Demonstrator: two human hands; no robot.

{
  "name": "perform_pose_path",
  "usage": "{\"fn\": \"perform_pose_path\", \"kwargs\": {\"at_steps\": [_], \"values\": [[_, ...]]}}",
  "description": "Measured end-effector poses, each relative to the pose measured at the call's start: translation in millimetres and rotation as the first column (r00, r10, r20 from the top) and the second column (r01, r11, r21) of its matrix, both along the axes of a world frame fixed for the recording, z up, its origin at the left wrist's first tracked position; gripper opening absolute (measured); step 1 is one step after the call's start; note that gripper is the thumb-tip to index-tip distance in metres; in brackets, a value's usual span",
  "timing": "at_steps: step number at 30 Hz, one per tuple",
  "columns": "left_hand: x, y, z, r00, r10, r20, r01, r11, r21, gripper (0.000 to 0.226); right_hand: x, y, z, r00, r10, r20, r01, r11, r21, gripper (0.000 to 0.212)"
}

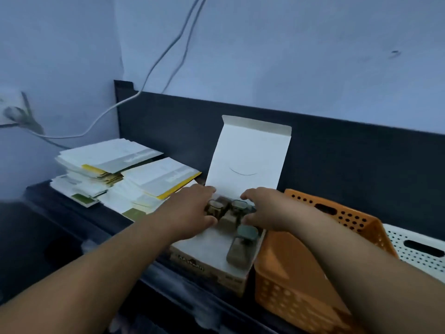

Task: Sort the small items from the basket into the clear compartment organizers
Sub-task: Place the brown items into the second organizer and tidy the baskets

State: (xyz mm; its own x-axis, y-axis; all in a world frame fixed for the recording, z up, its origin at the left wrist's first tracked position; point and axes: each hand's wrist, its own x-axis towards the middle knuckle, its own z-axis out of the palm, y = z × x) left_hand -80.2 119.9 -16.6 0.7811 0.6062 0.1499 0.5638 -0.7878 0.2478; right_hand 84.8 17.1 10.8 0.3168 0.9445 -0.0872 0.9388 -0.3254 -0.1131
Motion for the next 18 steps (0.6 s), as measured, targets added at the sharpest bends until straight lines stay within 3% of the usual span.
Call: {"fn": "perform_pose_path", "kwargs": {"at_steps": [12, 18], "values": [[47.5, 64.4, -30.2, 0.940, -0.341, -0.032, 0.338, 0.939, -0.067, 0.023, -20.2, 43.0, -25.3, 0.982, -0.158, 0.105, 0.173, 0.973, -0.152, 0.040], [50.5, 70.9, -35.3, 0.938, -0.348, 0.012, 0.348, 0.938, 0.011, 0.012, -22.7, 57.9, -38.8, 0.969, -0.213, 0.124, 0.227, 0.968, -0.110, 0.037]]}}
